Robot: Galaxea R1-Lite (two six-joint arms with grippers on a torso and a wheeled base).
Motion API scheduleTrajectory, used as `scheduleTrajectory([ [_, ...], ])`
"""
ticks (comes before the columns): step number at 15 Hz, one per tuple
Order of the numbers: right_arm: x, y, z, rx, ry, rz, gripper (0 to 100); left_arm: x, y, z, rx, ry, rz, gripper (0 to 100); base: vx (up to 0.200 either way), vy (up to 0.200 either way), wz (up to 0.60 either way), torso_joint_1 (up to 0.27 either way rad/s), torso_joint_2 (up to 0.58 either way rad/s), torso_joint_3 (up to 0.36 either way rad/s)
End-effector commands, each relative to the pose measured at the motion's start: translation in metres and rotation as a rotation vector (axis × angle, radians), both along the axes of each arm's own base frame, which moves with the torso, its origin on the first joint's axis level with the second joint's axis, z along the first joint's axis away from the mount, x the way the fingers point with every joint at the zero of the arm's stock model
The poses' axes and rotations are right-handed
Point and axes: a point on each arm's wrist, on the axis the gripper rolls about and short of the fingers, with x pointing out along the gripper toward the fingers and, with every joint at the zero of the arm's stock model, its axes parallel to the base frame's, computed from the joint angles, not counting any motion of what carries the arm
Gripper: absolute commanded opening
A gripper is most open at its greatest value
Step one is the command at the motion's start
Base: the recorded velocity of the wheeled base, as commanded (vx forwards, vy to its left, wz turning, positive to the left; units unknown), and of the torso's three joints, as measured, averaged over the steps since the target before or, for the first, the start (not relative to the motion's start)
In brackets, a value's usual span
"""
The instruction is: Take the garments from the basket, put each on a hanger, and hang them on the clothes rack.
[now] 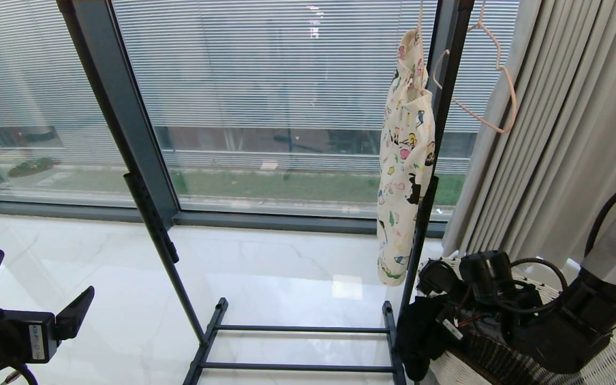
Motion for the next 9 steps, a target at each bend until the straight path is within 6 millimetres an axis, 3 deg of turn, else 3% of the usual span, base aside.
scheduleTrajectory([
  [1, -0.005, -0.002, 0.036, 0.045, -0.085, 0.005, 0, 0.002, 0.000, -0.002, 0.000, 0.012, 0.000, 100, 0.000, 0.000, 0.00, 0.000, 0.00, 0.000],
  [6, -0.029, 0.007, 0.113, 0.085, -0.146, 0.070, 0, 0.005, -0.001, -0.002, 0.004, 0.025, -0.004, 100, 0.000, 0.000, 0.00, 0.000, 0.00, 0.000],
  [9, -0.034, 0.024, 0.162, 0.111, -0.169, 0.127, 0, 0.004, -0.004, 0.000, 0.000, 0.012, -0.034, 100, -0.200, 0.000, 0.00, 0.007, 0.00, 0.002],
])
